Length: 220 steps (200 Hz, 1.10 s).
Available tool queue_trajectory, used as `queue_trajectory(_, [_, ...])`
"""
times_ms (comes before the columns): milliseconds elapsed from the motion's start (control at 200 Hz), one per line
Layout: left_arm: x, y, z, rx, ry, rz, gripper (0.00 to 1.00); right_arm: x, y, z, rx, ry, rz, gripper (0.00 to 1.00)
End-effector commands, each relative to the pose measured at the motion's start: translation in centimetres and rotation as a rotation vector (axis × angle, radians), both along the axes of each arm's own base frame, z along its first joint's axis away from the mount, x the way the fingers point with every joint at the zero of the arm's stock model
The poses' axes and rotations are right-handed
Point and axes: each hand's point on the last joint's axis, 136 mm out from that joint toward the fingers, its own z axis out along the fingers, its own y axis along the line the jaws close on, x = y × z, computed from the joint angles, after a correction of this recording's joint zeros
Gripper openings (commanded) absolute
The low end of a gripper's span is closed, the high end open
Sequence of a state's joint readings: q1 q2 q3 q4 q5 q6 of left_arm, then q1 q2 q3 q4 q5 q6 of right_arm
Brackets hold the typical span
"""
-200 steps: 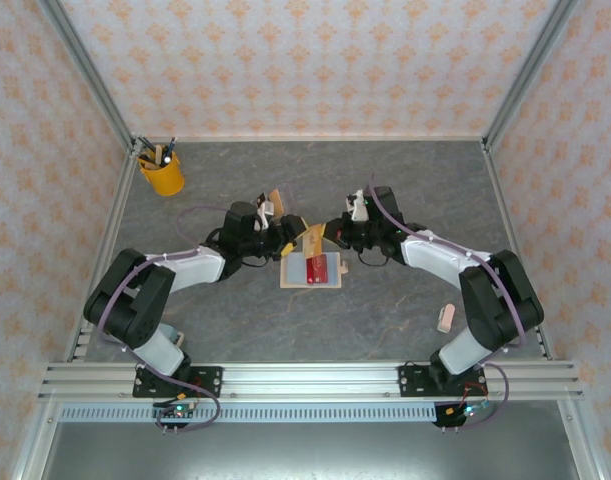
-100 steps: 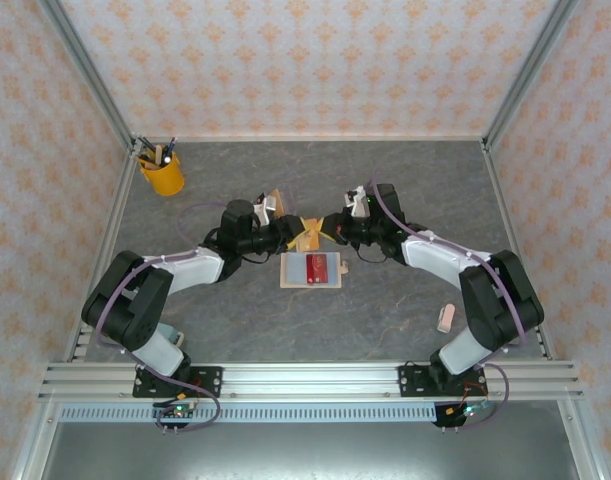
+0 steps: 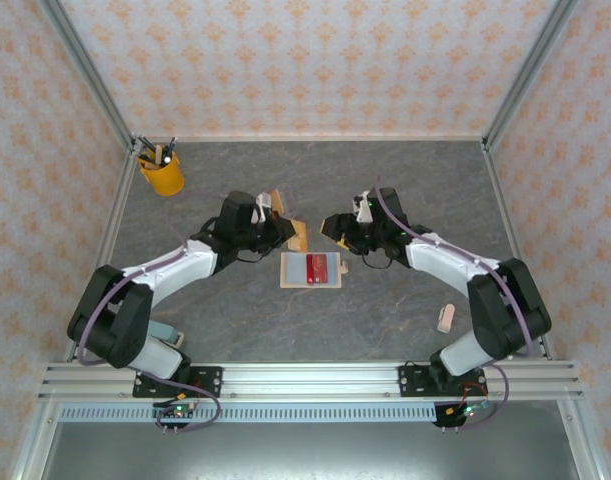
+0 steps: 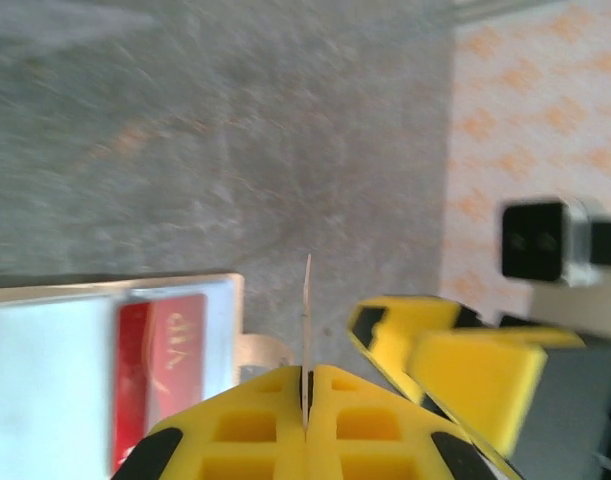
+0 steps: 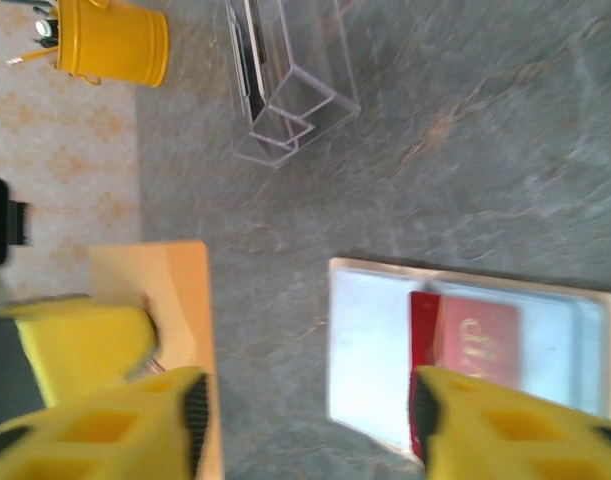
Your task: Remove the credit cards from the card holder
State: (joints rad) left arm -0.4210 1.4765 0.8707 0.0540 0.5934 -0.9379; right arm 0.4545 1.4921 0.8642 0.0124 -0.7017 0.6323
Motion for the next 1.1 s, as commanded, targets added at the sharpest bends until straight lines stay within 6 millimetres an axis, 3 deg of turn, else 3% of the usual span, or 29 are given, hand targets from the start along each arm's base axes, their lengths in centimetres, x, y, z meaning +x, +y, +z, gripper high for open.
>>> queue_trajectory(0, [-0.7, 5.7, -0.7, 0.361, 0.08, 0.119, 0.0, 0.2, -2.3, 0.1, -0.122, -0.085, -0.057, 0.69])
queue_trajectory(50, [-0.4, 7.0, -0.3, 0.448, 0.095, 0.153, 0.0, 0.2, -2.8, 0.0, -0.142, -0.1, -0.065, 0.75])
queue_trajectory(160, [1.1, 7.9, 0.9, 0.542, 0.095, 0.191, 0.0, 0.1, -3.5, -0.1, -0.177, -0.127, -0.081, 0.83])
queue_trajectory(330, [4.3, 8.7, 2.7, 0.74, 0.082, 0.27, 0.0, -0.2, -4.6, -0.8, -0.225, -0.142, -0.104, 0.88])
queue_trajectory(470, [6.9, 9.1, 3.1, 0.906, 0.058, 0.356, 0.0, 0.0, -5.0, -1.2, -0.243, -0.155, -0.122, 0.9])
queue_trajectory(741, [10.9, 7.8, 0.8, 1.032, 0.077, 0.391, 0.0, -0.1, -5.4, -2.0, -0.268, -0.146, -0.131, 0.9])
queue_trajectory(1096, [12.7, 6.9, -2.3, 1.068, 0.112, 0.384, 0.0, 0.0, -5.0, -2.9, -0.264, -0.112, -0.119, 0.9])
